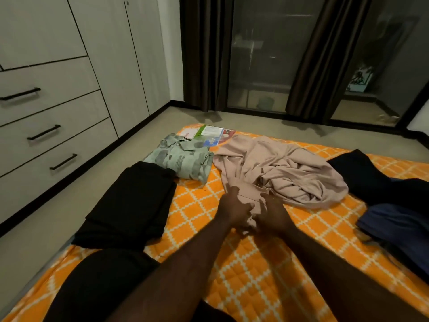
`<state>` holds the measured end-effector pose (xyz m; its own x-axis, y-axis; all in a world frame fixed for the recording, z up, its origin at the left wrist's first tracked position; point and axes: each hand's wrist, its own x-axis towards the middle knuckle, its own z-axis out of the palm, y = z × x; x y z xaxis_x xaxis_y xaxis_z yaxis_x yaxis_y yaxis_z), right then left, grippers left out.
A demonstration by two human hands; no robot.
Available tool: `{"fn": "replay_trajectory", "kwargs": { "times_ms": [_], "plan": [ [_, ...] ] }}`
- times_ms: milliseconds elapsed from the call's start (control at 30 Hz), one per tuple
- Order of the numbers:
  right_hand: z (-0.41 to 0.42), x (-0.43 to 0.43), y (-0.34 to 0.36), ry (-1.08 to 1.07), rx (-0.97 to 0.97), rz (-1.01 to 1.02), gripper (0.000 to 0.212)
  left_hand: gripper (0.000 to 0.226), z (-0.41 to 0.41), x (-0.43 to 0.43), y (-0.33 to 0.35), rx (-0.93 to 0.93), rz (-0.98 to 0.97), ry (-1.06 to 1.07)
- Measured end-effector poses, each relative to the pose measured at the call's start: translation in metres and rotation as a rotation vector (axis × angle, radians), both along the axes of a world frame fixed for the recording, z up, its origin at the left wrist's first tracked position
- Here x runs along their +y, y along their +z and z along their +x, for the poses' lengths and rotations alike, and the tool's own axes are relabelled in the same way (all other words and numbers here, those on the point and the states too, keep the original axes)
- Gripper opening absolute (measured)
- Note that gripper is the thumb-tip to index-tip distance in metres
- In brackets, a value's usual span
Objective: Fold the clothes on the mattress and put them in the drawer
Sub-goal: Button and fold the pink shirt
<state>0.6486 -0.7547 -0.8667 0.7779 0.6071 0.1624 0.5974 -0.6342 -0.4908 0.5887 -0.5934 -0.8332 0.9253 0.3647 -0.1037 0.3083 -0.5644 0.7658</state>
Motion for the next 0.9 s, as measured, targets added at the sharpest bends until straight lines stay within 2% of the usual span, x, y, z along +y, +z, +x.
{"fn": "replay_trajectory", "kwargs": {
  "times_ms": [33,67,133,200,233,267,300,333,400,467,500,600,700,800,900],
  "plan": [
    [-0.007,0.003,0.009,0.029,0.041,0.05,0.092,0.076,-0.004,-0.005,-0.004,-0.004,-0.041,0.044],
    [-0.017,0.006,0.025,0.04,0.163,0.086,0.081,0.08,-0.005,-0.006,-0.007,-0.013,-0.069,0.079],
    [-0.027,0.01,0.041,-0.066,0.339,0.203,0.079,0.074,-0.003,0.001,-0.007,-0.015,-0.169,0.166],
    [-0.026,0.014,0.045,-0.061,0.601,0.188,0.068,0.049,0.001,0.01,-0.002,-0.022,-0.302,0.254],
    [-0.024,0.016,0.045,-0.027,0.679,0.156,0.064,0.032,0.0,0.011,0.004,-0.037,-0.299,0.273],
    [-0.022,0.019,0.049,0.0,0.74,0.128,0.058,0.015,-0.001,0.013,0.007,-0.054,-0.223,0.287],
    [-0.021,0.021,0.053,-0.004,0.772,0.107,0.05,0.01,-0.003,0.013,0.008,-0.087,-0.146,0.299],
    [-0.018,0.022,0.059,-0.022,0.763,0.104,0.04,0.016,-0.004,0.012,0.007,-0.142,-0.059,0.321],
    [-0.005,0.017,0.059,-0.14,0.524,0.036,0.024,0.004,-0.007,0.009,0.008,-0.217,0.106,0.329],
    [0.007,0.006,0.05,-0.329,0.192,-0.138,0.03,0.025,-0.006,0.003,0.01,-0.217,0.275,0.384],
    [0.009,-0.002,0.046,-0.429,0.095,-0.219,0.036,0.033,-0.004,0.0,0.01,-0.267,0.333,0.41],
    [0.015,-0.022,0.029,-0.56,0.1,-0.356,0.047,0.049,0.001,-0.01,0.008,-0.478,0.454,0.351],
    [0.023,-0.029,0.015,-0.552,0.121,-0.354,0.049,0.047,0.002,-0.018,0.009,-0.598,0.355,0.113],
    [0.029,-0.027,0.012,-0.484,-0.009,-0.382,0.032,0.044,0.001,-0.026,0.01,-0.591,0.24,-0.125],
    [0.024,-0.016,0.022,-0.402,0.069,-0.303,0.032,0.042,0.004,-0.029,0.001,-0.493,0.211,-0.264]
  ]
}}
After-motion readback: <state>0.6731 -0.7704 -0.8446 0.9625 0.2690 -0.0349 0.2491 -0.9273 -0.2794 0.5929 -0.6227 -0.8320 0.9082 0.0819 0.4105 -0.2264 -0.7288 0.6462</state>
